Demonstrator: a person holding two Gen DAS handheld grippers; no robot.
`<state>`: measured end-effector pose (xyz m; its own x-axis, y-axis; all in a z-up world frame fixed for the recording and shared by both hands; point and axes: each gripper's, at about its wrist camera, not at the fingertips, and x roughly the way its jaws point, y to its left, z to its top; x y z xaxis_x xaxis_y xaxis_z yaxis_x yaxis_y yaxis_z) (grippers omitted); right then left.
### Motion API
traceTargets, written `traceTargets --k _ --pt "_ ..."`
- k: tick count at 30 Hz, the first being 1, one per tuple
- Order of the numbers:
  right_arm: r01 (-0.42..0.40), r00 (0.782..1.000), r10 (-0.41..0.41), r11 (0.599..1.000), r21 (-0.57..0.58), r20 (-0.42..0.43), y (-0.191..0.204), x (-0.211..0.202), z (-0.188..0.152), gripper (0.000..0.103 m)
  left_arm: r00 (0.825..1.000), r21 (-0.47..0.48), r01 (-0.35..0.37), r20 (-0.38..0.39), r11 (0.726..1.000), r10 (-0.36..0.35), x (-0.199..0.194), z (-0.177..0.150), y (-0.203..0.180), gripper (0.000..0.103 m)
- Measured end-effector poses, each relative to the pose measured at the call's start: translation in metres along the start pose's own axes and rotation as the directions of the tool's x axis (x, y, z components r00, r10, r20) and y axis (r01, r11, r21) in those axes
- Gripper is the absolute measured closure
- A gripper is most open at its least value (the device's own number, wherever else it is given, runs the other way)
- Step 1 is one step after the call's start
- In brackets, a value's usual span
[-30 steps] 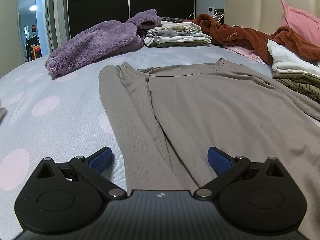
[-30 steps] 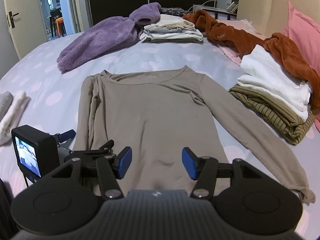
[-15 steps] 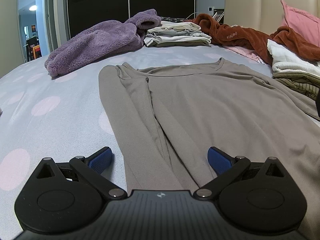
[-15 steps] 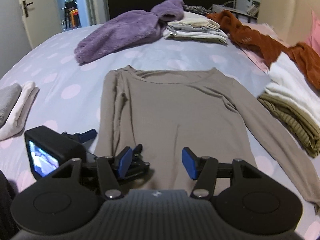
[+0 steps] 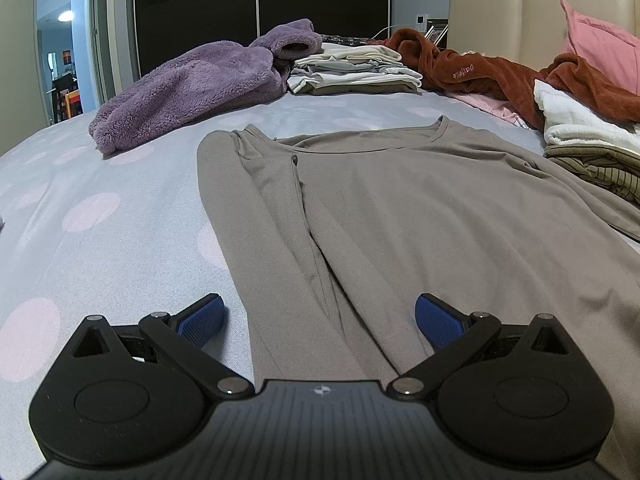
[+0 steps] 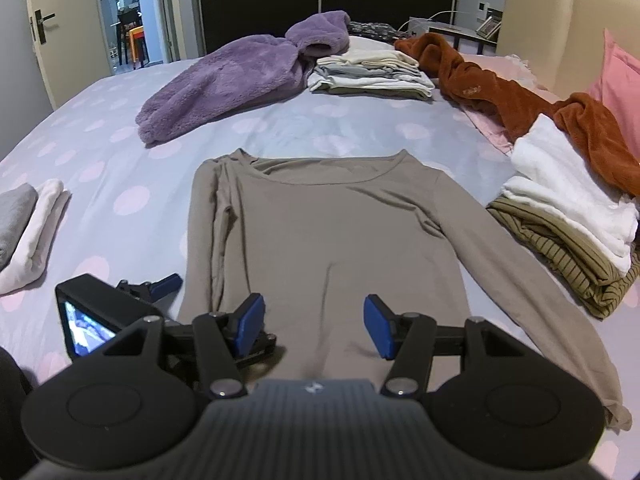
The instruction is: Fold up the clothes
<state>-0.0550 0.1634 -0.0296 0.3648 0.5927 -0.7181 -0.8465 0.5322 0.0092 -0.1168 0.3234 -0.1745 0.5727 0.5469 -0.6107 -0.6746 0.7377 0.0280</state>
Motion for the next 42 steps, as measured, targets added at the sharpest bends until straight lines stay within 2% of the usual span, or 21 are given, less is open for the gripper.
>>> traceTargets --k 11,20,32,42 --pt "-0.073 0.997 0.073 0.994 0.085 0.009 -0.026 0.009 -0.011 0.044 1.0 0.003 -0.004 -0.001 1.0 0.004 0.0 0.0 -0.001 0.0" --pt "-0.049 0.999 0.048 0.979 0.196 0.013 -0.064 0.013 -0.023 0.044 1.0 0.004 -0.006 0.002 1.0 0.006 0.001 -0.001 -0.002 0.0" --pt "-0.128 0.991 0.13 0.957 0.262 0.007 -0.11 -0.004 -0.018 0.044 1.0 0.006 -0.01 0.006 1.0 0.01 0.002 -0.002 -0.003 0.0" --pt "-0.12 0.99 0.137 0.929 0.351 -0.022 -0.137 0.011 -0.013 0.044 1.0 0.009 -0.014 0.013 1.0 0.014 0.002 -0.003 -0.004 0.0"
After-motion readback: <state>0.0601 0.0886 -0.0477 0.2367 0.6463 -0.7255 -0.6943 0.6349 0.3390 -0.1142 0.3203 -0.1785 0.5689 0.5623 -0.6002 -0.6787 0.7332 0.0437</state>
